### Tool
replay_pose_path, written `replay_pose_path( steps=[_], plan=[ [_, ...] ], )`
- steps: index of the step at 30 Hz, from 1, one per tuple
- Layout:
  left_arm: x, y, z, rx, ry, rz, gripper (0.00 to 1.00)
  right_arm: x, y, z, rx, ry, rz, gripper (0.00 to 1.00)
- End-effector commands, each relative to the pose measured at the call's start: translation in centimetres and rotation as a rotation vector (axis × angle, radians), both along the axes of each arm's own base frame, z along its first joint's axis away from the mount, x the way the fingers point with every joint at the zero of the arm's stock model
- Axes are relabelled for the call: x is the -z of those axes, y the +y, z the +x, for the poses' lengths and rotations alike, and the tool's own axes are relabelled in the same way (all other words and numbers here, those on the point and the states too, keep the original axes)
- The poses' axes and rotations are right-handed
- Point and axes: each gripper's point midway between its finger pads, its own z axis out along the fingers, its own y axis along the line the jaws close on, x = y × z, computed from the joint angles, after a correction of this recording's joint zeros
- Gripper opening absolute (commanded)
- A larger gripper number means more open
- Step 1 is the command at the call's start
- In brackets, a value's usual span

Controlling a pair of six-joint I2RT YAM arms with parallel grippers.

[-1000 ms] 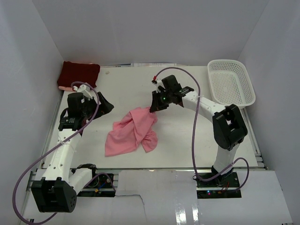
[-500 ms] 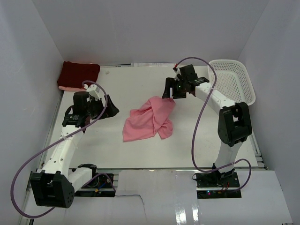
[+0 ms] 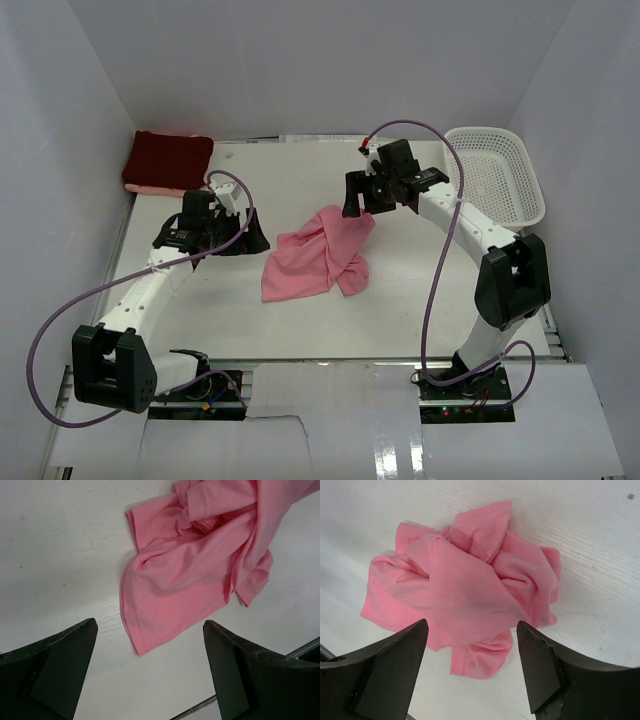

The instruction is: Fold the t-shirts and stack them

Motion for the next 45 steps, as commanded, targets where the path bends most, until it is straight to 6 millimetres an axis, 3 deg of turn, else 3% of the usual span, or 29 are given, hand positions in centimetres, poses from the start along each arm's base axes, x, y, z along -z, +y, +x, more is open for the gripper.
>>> replay_pose_path(
  steps=[1,5,7,14,19,23,26,31,37,45],
  plan=[
    [-3.0,-0.8,1.6,0.003,-0.074,-0.047,0.98,-1.4,0.0,-0.2,-0.032,-0.03,0.011,0.78],
    [-2.5,-1.6,1.9,0.04,-0.034,-0.07,0.93,-2.2,0.4,0.0,-0.044,-0.041,0.03,0.78],
    [-1.8,-1.6,1.4,0.065,-0.008,-0.055,0.98,-2.4,0.4,-0.1,-0.049,-0.039,0.033,0.78],
    [1.0,-2.6,-2.5,0.082,0.177,-0.138,0.98,-3.1,0.5,-0.1,-0.069,-0.046,0.029,0.78],
    [2.1,-0.5,-3.8,-0.057,0.206,-0.078,0.98,-2.8,0.6,-0.4,-0.08,-0.037,0.035,0.78],
    [4.3,-0.5,-4.7,-0.064,0.323,-0.066,0.98,-3.0,0.7,-0.7,-0.086,-0.042,0.054,0.78],
    [5.5,-0.7,-4.6,-0.084,0.384,-0.076,0.98,-2.9,0.7,-1.1,-0.085,-0.036,0.064,0.78],
    [7.7,-1.7,-4.9,-0.093,0.527,-0.123,0.88,-3.1,0.6,-1.4,-0.084,-0.043,0.068,0.79],
    [8.1,-1.5,-4.5,-0.125,0.517,-0.121,0.88,-3.2,0.5,-1.6,-0.082,-0.044,0.069,0.79],
    [9.2,-1.9,-5.7,-0.132,0.566,-0.152,0.86,-2.7,0.4,-1.9,-0.081,-0.036,0.071,0.79]
  ],
)
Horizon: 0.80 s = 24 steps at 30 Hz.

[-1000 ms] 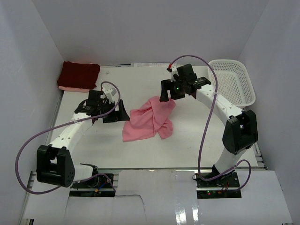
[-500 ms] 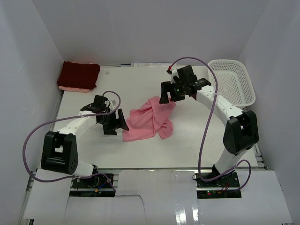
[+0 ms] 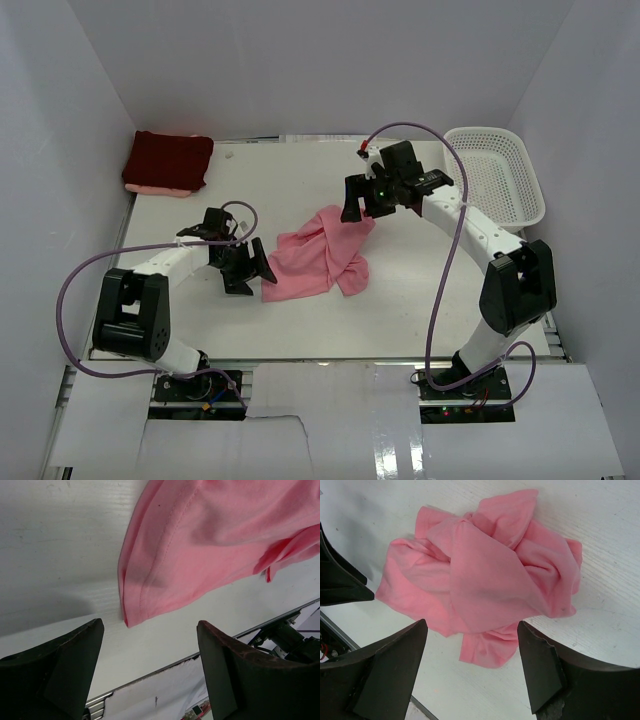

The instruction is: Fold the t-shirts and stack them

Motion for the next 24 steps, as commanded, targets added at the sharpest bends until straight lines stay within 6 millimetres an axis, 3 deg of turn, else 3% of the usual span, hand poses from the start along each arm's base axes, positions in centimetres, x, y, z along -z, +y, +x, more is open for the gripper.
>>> replay_pose_path(
  steps=[1,21,24],
  plan=[
    [-0.4,-0.3,0.0,-0.022,-0.012,-0.036,0.85,-1.6,0.0,-0.1,-0.007,-0.047,0.033,0.79],
    [2.7,-1.2,-1.4,-0.032,0.071,-0.078,0.76,-1.2,-0.4,-0.1,0.015,-0.054,0.022,0.79],
    [3.0,-1.1,-1.2,-0.033,0.073,-0.073,0.7,-1.2,-0.4,-0.1,0.014,-0.057,0.02,0.79]
  ],
)
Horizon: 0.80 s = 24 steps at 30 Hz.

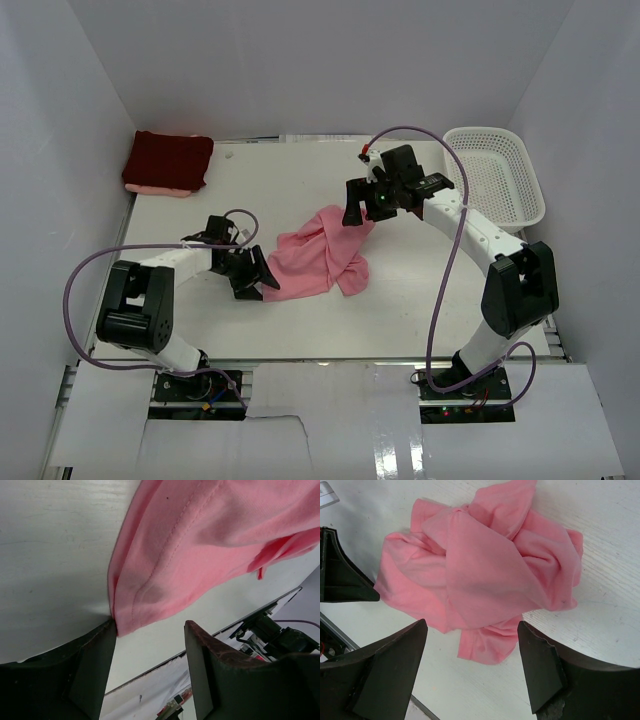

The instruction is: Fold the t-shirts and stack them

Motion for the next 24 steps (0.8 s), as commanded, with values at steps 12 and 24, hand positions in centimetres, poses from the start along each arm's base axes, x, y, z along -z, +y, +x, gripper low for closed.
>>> replay_pose_path(
  steps=[12,24],
  plan=[
    [2.1,0.0,-0.5,0.014,0.028,-0.001,0.37,-2.0,-0.3,0.4,0.017,-0.074,0.022,0.79],
    [-3.1,-0.7,2.2,0.043,-0.105,-0.029,0.0,-1.4,-1.2,-0.4,0.014,-0.077,-0.006,0.79]
  ],
)
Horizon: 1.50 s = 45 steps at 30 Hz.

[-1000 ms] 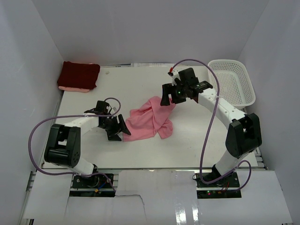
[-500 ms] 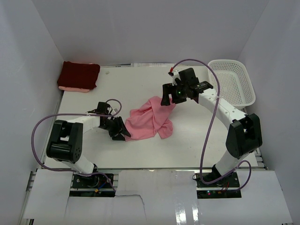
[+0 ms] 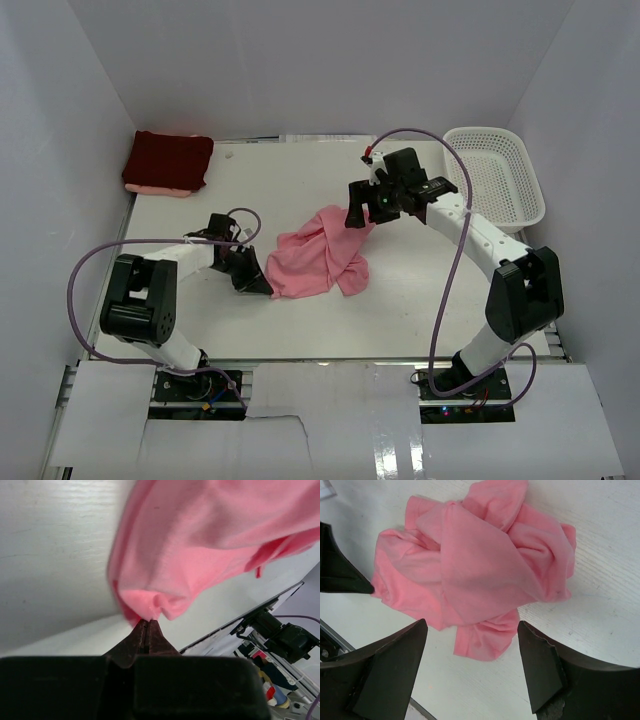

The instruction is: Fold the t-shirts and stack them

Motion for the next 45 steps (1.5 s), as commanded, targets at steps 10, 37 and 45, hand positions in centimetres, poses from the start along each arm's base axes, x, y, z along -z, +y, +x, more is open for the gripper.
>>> replay_pose_path(
  steps=[10,37,45],
  plan=[
    [-20.4,-0.2,8.2,0.007,-0.408,-0.005,0.0,-0.7,-1.2,-0.4,0.003,-0.061,-0.023,0.79],
    [-40.7,6.6,13.3,-0.381,-0.872,0.044,0.0,-12.5,5.2,-4.0,-0.378,-0.464,0.386,0.8],
    [-49.2,2.9,14.4,-0.234,-1.069,-0.201,0.0,-13.4,7.0,-5.3,-0.41,-0.533,0.311,0.8]
  ],
)
